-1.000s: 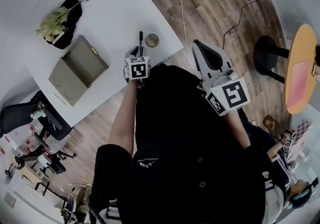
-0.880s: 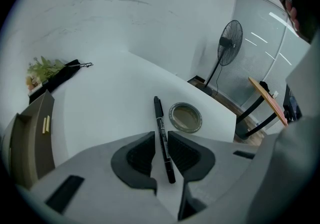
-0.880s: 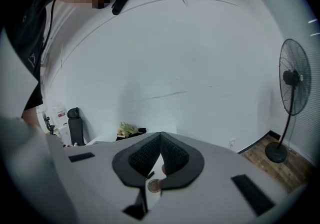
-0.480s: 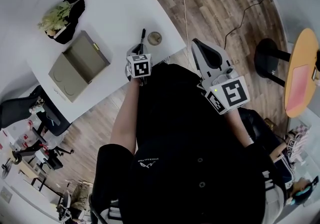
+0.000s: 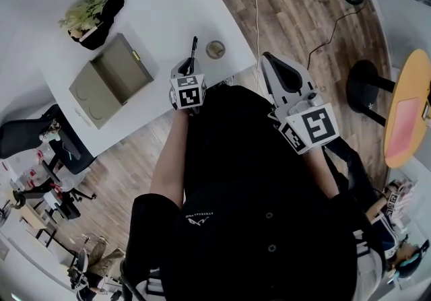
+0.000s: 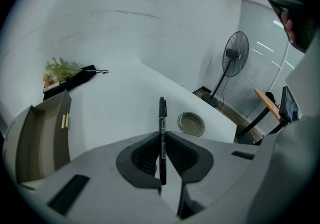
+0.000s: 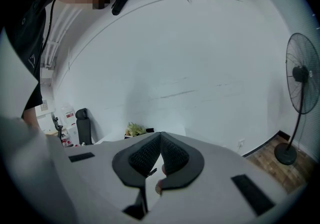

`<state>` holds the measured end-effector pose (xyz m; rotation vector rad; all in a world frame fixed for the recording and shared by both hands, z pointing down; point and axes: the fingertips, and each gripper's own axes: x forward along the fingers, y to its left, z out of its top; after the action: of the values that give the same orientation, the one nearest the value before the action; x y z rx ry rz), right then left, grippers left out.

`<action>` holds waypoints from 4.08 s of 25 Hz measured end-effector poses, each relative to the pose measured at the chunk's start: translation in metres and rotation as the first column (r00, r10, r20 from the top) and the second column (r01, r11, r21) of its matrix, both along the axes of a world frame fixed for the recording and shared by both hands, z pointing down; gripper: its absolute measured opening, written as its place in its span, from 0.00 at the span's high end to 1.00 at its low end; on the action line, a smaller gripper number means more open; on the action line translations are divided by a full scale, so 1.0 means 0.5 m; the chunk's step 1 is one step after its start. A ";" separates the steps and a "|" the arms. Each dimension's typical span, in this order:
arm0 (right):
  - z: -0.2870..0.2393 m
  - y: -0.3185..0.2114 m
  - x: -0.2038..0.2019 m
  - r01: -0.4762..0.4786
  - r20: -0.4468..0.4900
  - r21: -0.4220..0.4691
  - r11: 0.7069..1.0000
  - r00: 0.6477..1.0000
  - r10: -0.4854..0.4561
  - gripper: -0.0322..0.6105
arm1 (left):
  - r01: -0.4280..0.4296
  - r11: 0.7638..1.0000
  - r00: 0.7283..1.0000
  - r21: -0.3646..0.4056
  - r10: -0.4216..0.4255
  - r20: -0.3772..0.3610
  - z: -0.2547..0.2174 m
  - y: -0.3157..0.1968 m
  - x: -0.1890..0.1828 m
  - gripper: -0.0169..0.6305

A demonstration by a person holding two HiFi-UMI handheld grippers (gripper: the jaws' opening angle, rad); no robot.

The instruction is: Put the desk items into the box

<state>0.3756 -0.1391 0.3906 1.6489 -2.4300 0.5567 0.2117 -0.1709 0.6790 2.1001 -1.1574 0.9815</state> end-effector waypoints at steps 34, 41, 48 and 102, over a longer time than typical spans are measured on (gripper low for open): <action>-0.059 0.038 -0.496 0.314 0.018 0.049 0.948 0.949 -0.315 0.95 | 0.327 0.900 0.911 0.289 -0.220 -0.348 -0.413 0.087 -0.429 0.90; -0.077 0.056 -0.620 0.337 0.021 0.073 0.939 0.940 -0.339 0.95 | 0.374 0.873 0.892 0.313 -0.246 -0.379 -0.469 0.140 -0.556 0.90; -0.079 0.077 -0.722 0.323 0.032 0.079 0.943 0.945 -0.326 0.95 | 0.394 0.859 0.882 0.325 -0.255 -0.397 -0.496 0.184 -0.665 0.90; 0.024 -0.187 -0.633 0.367 0.023 -0.074 0.927 0.930 -0.366 0.95 | 0.441 0.891 0.877 0.110 -0.402 -0.262 -0.259 -0.079 -0.577 0.90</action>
<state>0.0593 -0.2325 0.4024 1.1198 -2.5950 0.5869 -0.0770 -0.2103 0.5496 1.8969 -1.5296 0.4328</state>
